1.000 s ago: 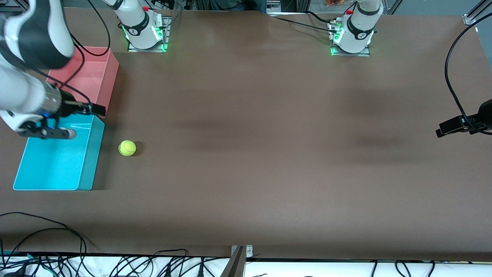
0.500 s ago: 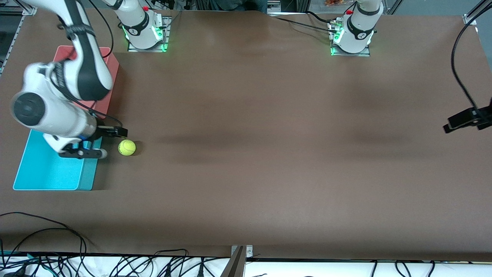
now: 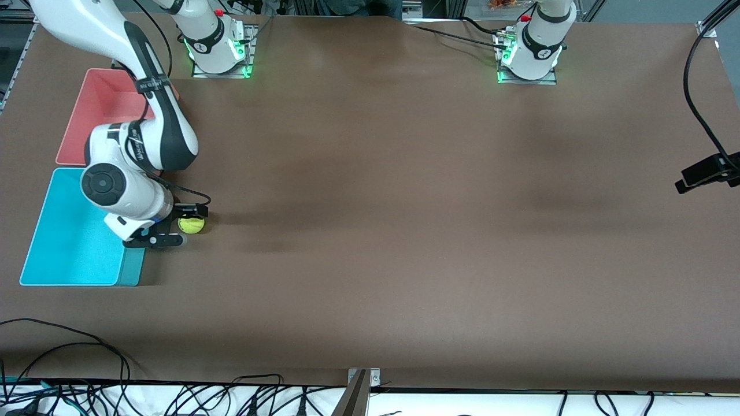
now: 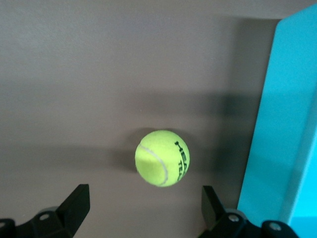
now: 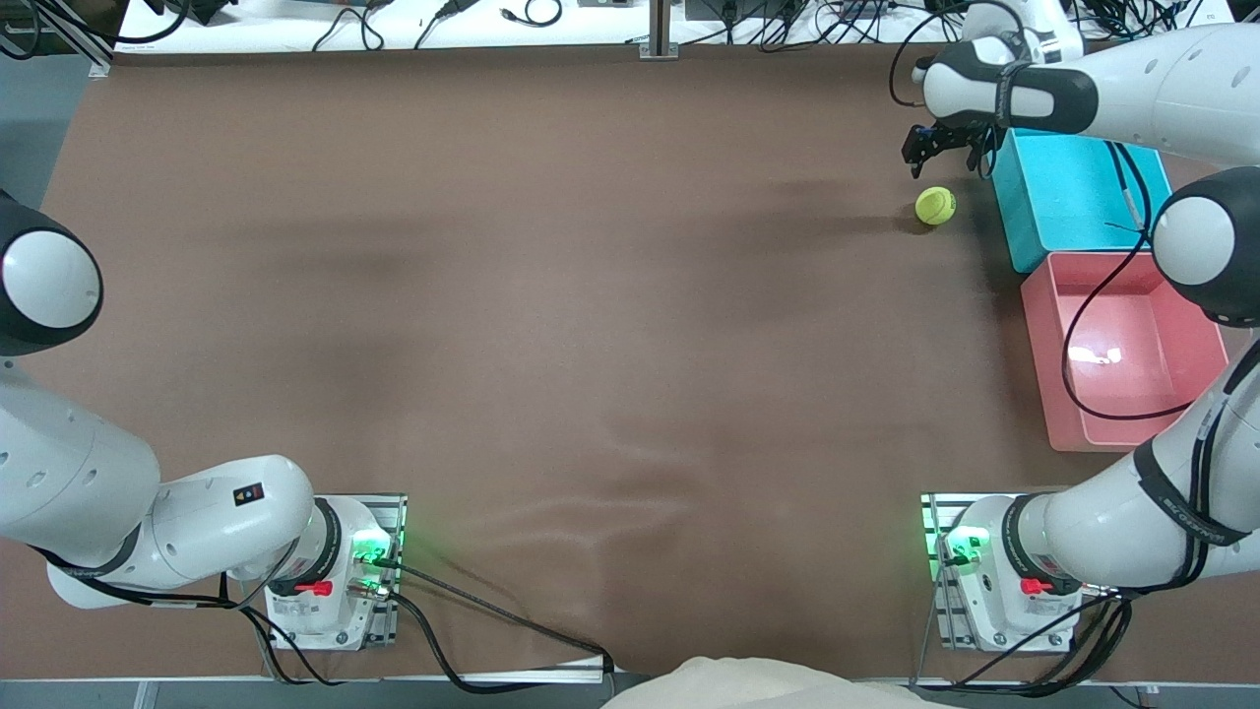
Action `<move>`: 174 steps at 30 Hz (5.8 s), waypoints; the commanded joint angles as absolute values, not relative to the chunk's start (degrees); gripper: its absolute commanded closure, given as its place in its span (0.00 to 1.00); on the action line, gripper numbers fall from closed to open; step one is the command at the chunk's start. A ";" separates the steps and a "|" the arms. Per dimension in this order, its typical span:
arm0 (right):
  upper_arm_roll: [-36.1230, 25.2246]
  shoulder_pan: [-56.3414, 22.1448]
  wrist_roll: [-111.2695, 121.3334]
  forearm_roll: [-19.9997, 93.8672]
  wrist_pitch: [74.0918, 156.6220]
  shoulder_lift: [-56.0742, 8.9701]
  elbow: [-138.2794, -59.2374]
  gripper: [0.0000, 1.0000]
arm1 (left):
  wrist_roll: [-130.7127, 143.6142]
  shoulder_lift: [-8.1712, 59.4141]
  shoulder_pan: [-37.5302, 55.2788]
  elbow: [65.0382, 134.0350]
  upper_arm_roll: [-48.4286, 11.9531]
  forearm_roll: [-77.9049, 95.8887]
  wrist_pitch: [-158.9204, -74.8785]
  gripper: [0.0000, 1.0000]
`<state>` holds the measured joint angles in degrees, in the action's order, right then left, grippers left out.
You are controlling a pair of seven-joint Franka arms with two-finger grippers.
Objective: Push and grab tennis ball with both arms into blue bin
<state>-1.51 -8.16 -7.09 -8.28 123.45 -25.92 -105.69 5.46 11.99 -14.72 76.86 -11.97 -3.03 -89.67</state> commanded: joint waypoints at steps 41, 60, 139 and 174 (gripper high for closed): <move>-1.76 -7.56 -6.50 -15.29 133.96 -28.13 -111.98 0.59 | 4.48 1.76 7.38 91.58 7.91 0.26 -94.13 0.00; -2.90 -6.07 1.40 -9.42 107.77 -24.35 -97.12 0.59 | 4.48 2.37 7.29 91.41 7.56 -0.97 -94.13 0.00; -8.44 7.03 28.57 0.53 81.66 -30.24 -76.30 0.00 | 4.39 2.20 6.59 91.32 7.65 -0.97 -94.13 0.00; -4.84 -2.37 4.66 -0.97 91.32 3.16 -99.58 0.00 | 4.31 2.02 6.50 91.05 7.65 -0.18 -93.96 0.00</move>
<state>-6.41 -1.99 8.89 0.17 86.73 -7.54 -85.84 5.40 2.83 6.54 90.70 7.69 0.35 -93.58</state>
